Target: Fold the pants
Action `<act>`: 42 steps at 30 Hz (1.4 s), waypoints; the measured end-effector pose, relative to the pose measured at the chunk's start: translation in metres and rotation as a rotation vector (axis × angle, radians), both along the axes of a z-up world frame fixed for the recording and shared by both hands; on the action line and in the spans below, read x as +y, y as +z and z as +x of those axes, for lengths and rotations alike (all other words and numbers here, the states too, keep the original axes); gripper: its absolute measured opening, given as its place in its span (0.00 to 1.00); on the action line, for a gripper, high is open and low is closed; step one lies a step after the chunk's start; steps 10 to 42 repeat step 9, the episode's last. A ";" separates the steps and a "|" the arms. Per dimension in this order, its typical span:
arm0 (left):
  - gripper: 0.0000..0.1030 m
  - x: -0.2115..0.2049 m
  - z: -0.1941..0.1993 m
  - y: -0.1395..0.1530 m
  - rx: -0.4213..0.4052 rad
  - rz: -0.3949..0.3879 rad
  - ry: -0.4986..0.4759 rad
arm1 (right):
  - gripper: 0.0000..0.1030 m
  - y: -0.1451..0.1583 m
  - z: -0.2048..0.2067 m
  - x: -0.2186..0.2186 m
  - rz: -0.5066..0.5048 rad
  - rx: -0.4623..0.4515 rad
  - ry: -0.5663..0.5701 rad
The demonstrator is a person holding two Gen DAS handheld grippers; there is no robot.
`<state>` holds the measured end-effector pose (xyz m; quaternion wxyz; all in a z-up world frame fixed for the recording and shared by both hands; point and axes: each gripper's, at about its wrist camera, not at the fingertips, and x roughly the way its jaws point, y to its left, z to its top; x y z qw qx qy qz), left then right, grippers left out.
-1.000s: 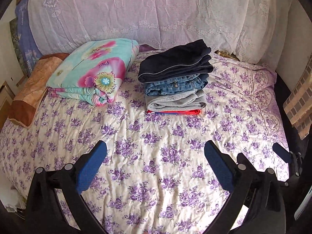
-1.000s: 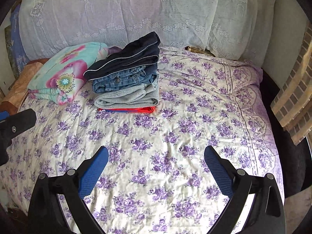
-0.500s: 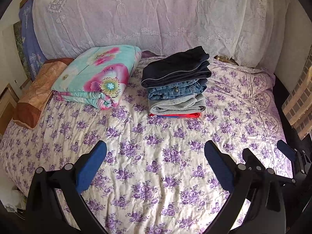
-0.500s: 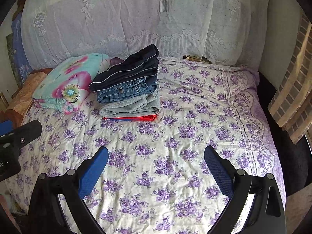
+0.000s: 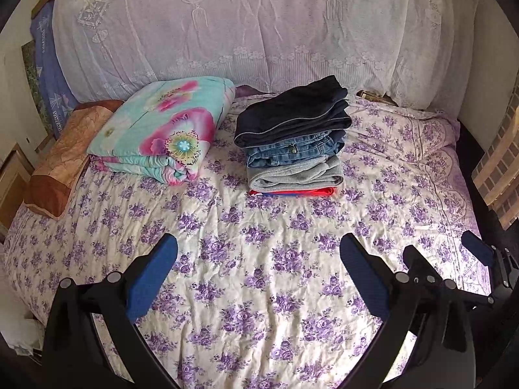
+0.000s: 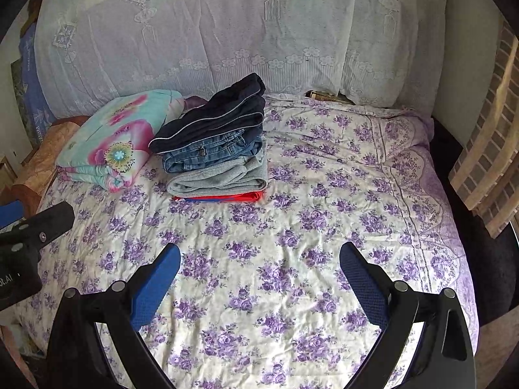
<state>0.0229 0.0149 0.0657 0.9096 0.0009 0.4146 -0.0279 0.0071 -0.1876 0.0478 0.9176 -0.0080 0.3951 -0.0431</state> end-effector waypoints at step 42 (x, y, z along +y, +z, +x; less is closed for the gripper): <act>0.95 0.002 0.003 -0.001 0.006 -0.007 -0.007 | 0.96 0.000 0.001 0.002 -0.001 -0.001 0.001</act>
